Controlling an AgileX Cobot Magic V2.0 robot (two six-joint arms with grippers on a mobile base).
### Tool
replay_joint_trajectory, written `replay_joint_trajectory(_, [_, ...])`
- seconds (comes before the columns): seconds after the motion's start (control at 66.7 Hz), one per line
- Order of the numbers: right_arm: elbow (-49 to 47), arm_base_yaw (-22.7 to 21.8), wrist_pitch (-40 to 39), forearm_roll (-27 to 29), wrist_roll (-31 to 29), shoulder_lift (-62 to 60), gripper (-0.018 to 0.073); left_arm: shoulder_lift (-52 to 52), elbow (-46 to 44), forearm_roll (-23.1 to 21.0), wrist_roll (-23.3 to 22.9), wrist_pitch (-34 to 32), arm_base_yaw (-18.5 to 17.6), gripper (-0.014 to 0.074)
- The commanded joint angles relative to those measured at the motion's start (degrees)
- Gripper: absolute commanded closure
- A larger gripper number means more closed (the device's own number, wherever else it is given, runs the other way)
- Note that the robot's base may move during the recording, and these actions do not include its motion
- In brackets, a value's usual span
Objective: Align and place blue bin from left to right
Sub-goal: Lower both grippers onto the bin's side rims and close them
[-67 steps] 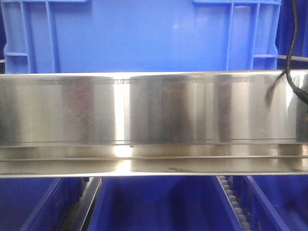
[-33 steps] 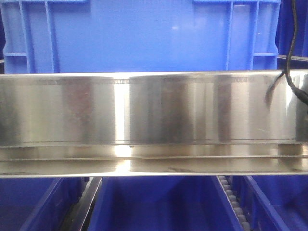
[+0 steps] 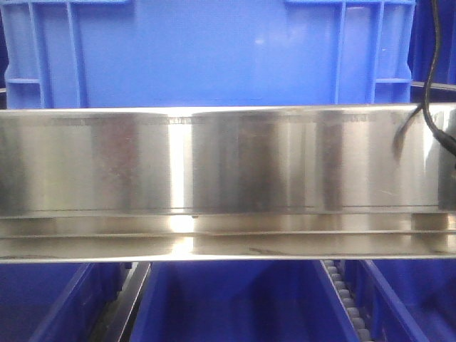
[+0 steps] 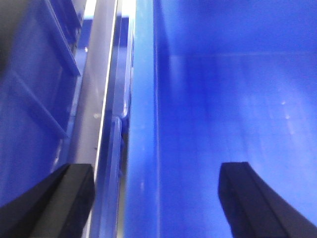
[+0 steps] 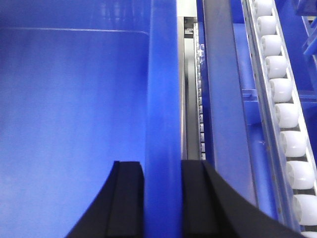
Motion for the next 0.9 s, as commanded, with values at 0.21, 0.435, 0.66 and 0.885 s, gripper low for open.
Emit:
replay_joint_trajectory(0.21, [-0.46,-0.39,-0.06,-1.18,-0.13,-0.08,0.0721,1.51,-0.25,-5.02,-0.73,-0.43,2.81,0.0245])
replay_joint_trajectory(0.435, [-0.46,-0.39,-0.17,-1.18,-0.13,-0.08,0.0721,1.66,0.14,-5.11,0.22,-0.43,3.27,0.0249])
replay_joint_trajectory(0.66, [-0.46,-0.39,-0.17,-1.18,-0.13,-0.08,0.0721,1.66,1.33,-5.11,0.22,-0.43,3.27,0.0249])
replay_joint_trajectory(0.885, [-0.46,-0.39,-0.17,-1.18,-0.13,-0.08,0.0721,1.66,1.49,-5.11,0.22,-0.43,3.27,0.0249])
